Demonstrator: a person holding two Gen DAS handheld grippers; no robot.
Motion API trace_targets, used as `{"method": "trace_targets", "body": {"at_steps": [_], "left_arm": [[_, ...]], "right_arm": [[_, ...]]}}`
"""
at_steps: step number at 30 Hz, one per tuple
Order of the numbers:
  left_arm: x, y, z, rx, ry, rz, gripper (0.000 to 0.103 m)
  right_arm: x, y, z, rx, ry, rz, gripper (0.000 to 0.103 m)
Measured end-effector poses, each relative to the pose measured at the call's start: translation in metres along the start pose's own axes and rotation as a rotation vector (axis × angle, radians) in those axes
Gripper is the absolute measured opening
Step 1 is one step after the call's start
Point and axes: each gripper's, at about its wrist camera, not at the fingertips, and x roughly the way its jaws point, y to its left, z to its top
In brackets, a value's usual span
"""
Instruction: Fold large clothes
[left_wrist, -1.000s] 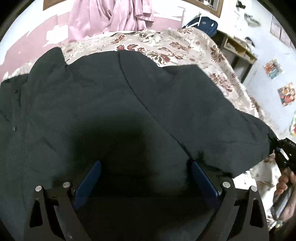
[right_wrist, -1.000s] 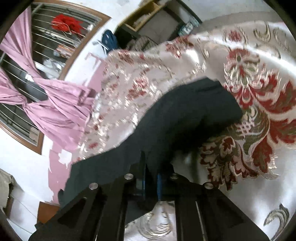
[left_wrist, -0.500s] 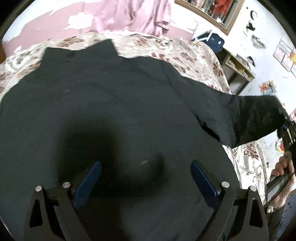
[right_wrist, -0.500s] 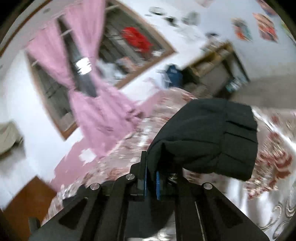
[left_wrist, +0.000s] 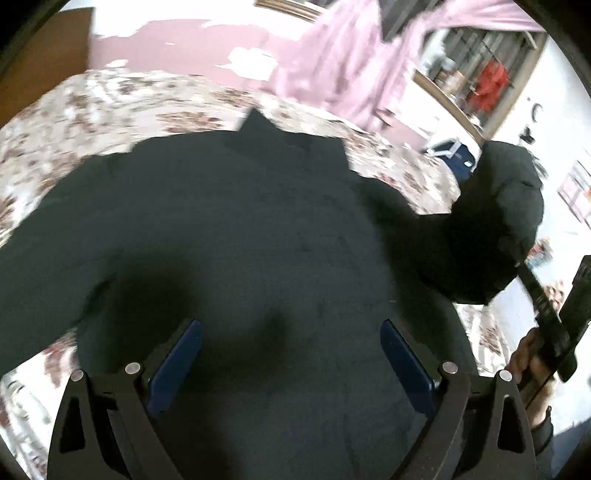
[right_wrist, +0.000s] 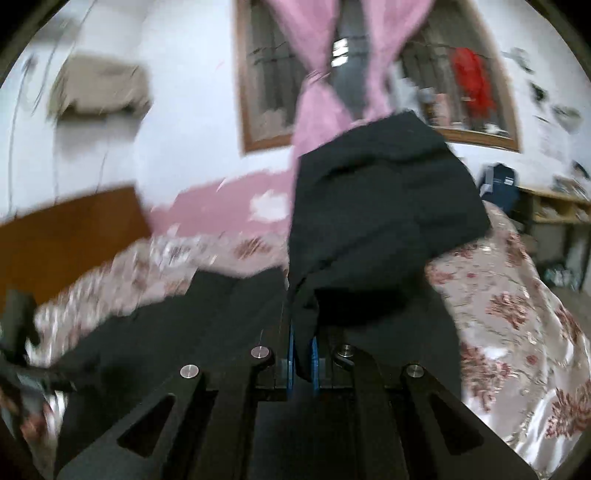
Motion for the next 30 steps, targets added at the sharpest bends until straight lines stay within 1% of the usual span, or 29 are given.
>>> {"method": "trace_targets", "body": {"at_steps": [1,2,5,9,12,13,14,15,16,17,20,21,22,25,27,28,29,30], "left_arm": [[-0.005,0.008,-0.004,-0.009,-0.006,0.011,0.097],[-0.009,0.016,-0.007,-0.019,-0.011,0.017,0.097],[-0.016,0.041,-0.015,-0.068,-0.019,0.011,0.097],[-0.016,0.067,-0.027,-0.142,-0.012,-0.036,0.097],[-0.012,0.082,-0.032,-0.199,-0.005,-0.106,0.097],[-0.011,0.085,-0.033,-0.218,-0.004,-0.138,0.097],[-0.009,0.086,-0.033,-0.23,-0.004,-0.161,0.097],[-0.007,0.087,-0.034,-0.242,-0.004,-0.193,0.097],[-0.006,0.087,-0.034,-0.245,-0.004,-0.217,0.097],[-0.004,0.086,-0.035,-0.245,-0.004,-0.241,0.097],[0.007,0.075,-0.034,-0.233,0.009,-0.317,0.098],[0.013,0.071,-0.034,-0.234,0.024,-0.32,0.098],[0.021,0.067,-0.034,-0.241,0.047,-0.304,0.098],[0.048,0.057,-0.038,-0.262,0.117,-0.252,0.096],[0.057,0.051,-0.04,-0.254,0.108,-0.217,0.096],[0.058,0.047,-0.04,-0.243,0.088,-0.219,0.091],[0.059,0.043,-0.04,-0.234,0.078,-0.225,0.077],[0.063,0.037,-0.039,-0.222,0.083,-0.224,0.071]], "right_arm": [[0.006,0.018,-0.006,-0.049,0.042,0.012,0.007],[0.014,0.021,-0.013,-0.077,0.069,0.019,0.007],[0.025,0.054,-0.035,-0.18,0.156,0.044,0.007],[0.034,0.084,-0.071,-0.257,0.294,0.1,0.007],[0.038,0.098,-0.099,-0.303,0.39,0.159,0.015],[0.039,0.101,-0.104,-0.313,0.404,0.168,0.025],[0.034,0.103,-0.11,-0.321,0.411,0.187,0.04],[0.033,0.101,-0.114,-0.322,0.415,0.212,0.048],[0.024,0.101,-0.117,-0.32,0.415,0.241,0.061],[0.02,0.101,-0.118,-0.319,0.412,0.254,0.063],[-0.001,0.097,-0.124,-0.326,0.414,0.283,0.063],[-0.007,0.096,-0.124,-0.321,0.416,0.284,0.063],[-0.017,0.089,-0.126,-0.303,0.419,0.292,0.064],[-0.026,0.084,-0.124,-0.246,0.427,0.299,0.064],[-0.038,0.069,-0.129,-0.201,0.435,0.303,0.064],[-0.042,0.06,-0.131,-0.184,0.439,0.3,0.064],[-0.044,0.051,-0.131,-0.175,0.442,0.293,0.064],[-0.052,0.043,-0.133,-0.166,0.442,0.282,0.064]]}}
